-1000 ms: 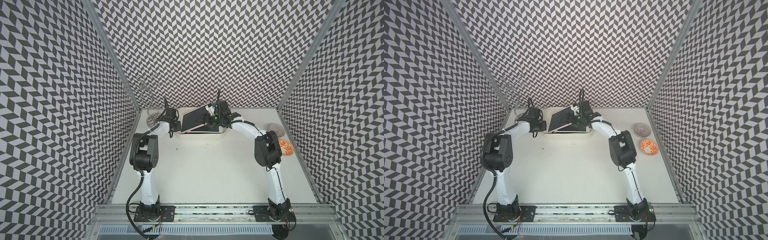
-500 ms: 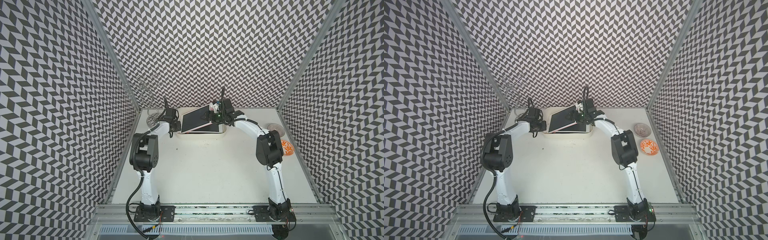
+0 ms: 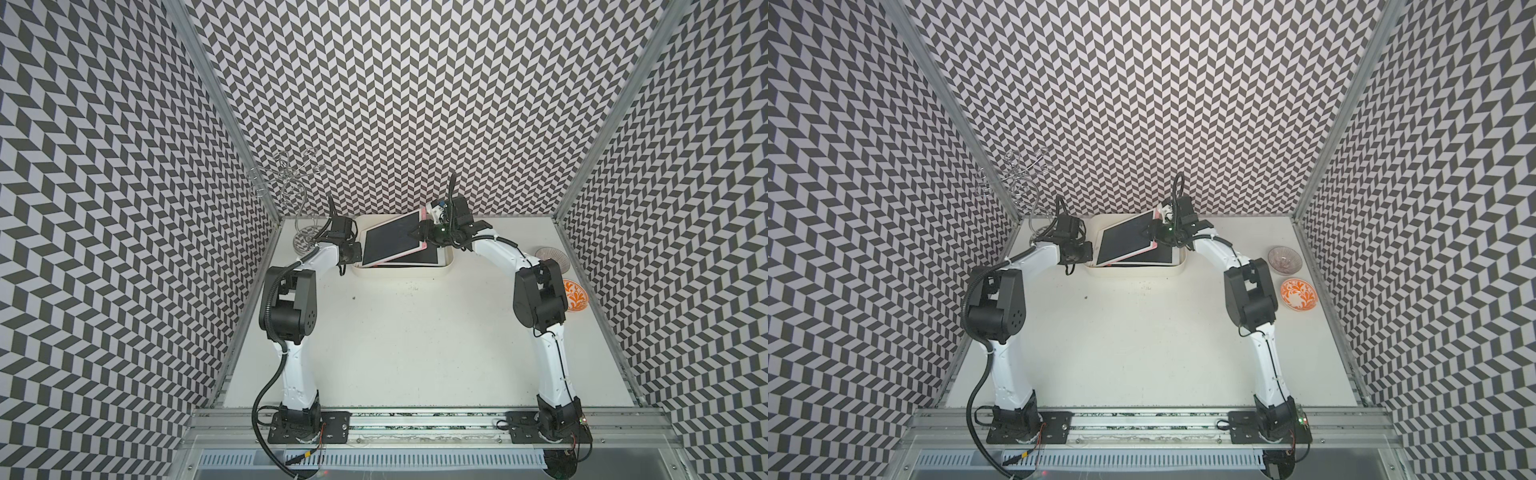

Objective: Take out the writing tablet from the storage box
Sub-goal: Pick up the writing tablet from the storage box.

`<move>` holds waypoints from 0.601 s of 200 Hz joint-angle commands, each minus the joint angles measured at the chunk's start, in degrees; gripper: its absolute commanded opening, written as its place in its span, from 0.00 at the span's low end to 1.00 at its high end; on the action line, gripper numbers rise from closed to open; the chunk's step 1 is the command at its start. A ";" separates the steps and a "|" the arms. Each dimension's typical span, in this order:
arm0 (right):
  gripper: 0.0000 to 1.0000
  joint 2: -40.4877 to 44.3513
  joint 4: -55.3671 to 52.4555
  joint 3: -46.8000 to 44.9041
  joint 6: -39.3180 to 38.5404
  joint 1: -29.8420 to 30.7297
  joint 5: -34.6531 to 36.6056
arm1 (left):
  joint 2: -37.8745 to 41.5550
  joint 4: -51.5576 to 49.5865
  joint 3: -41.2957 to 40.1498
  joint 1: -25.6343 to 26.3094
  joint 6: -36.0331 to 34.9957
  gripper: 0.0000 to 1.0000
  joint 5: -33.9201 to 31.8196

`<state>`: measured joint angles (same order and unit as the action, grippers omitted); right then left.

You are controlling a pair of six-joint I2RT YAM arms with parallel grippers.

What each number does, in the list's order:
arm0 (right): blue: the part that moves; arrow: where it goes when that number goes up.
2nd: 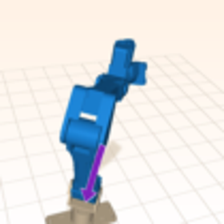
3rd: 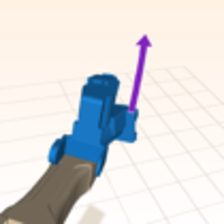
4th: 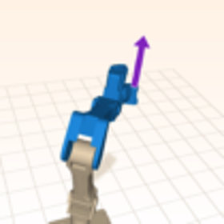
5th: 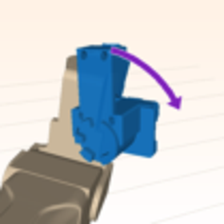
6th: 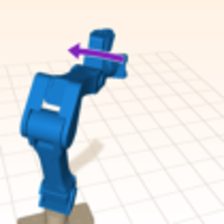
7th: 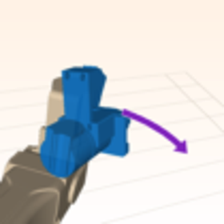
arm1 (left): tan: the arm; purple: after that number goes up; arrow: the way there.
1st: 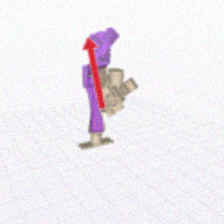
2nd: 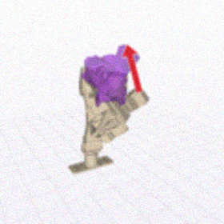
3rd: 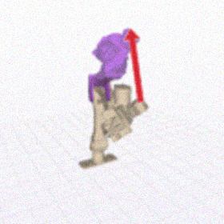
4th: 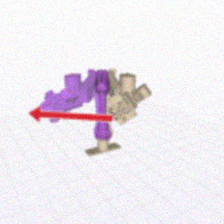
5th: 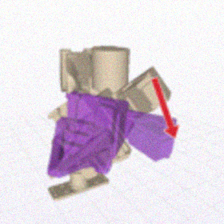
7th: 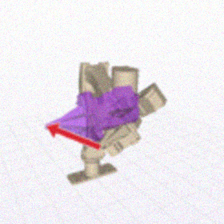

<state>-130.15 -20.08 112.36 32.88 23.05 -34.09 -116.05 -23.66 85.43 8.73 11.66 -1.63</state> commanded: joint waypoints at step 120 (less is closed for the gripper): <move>0.16 2.66 5.52 -3.26 2.80 -1.16 0.81 | 0.79 -0.51 1.59 0.23 2.93 0.00 4.50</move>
<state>-130.13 -18.55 110.19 35.05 21.98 -33.71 -116.05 -23.73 85.43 8.58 13.17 -1.17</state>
